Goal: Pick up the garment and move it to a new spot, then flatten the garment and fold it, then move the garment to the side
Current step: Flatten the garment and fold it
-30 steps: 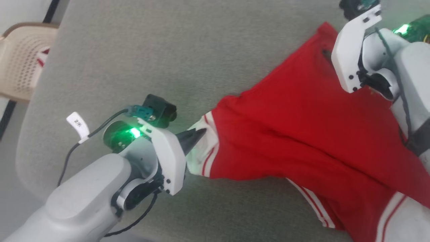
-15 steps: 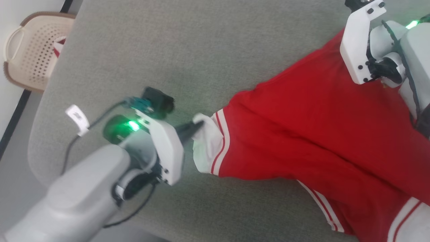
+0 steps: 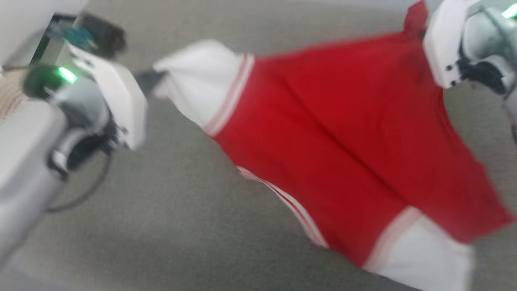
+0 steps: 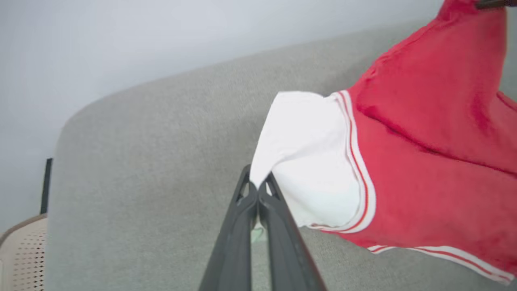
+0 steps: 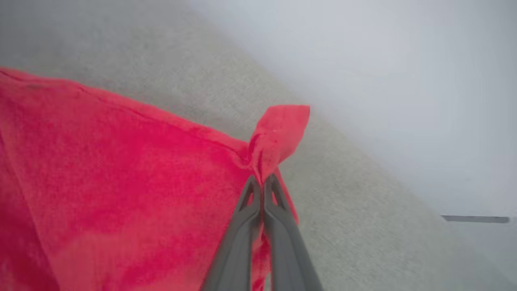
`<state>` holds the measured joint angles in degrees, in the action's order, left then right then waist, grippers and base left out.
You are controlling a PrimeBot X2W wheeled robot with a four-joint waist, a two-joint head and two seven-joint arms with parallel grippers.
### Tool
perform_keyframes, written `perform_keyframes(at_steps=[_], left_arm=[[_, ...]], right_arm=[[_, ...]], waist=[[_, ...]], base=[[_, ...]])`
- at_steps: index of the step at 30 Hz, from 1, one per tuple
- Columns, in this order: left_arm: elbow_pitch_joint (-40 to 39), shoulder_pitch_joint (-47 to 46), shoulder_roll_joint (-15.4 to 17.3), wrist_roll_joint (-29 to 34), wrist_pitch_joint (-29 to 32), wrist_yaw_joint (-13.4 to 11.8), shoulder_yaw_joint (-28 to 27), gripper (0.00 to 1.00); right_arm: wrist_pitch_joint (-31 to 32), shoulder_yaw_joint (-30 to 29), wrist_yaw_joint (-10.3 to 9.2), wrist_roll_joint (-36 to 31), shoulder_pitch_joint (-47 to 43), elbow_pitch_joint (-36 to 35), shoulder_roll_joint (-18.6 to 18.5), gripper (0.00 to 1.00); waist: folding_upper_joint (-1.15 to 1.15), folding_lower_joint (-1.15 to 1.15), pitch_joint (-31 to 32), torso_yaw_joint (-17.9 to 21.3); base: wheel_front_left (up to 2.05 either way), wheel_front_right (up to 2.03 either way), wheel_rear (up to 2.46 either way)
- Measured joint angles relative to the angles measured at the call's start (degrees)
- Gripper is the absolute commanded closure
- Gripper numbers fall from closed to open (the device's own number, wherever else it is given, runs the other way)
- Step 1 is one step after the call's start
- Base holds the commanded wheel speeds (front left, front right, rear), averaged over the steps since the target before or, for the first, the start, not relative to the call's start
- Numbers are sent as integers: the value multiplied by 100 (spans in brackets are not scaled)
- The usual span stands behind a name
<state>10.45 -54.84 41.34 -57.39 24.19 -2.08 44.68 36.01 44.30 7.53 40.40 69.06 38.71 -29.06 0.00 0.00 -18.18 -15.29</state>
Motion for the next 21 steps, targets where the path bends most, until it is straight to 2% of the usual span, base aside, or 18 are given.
perform_keyframes(at_steps=[9, 16, 21], left_arm=[[548, -1020, 303, 193, 345, 227, -172, 100], [965, -1672, 312, 389, 442, 379, -241, 100], [1301, -2154, 191, 520, 456, 495, -219, 100]], right_arm=[[-125, -461, 0, 90, -56, -948, -468, 100], [110, -978, 0, 94, -222, -1669, -555, 100], [381, -1401, 0, -43, -438, -2175, -547, 100]], waist=[[0, 0, 662, 535], [0, 0, 1004, 849], [0, 0, 1124, 1025]], base=[[0, 0, 0], [0, 0, 0], [0, 0, 0]])
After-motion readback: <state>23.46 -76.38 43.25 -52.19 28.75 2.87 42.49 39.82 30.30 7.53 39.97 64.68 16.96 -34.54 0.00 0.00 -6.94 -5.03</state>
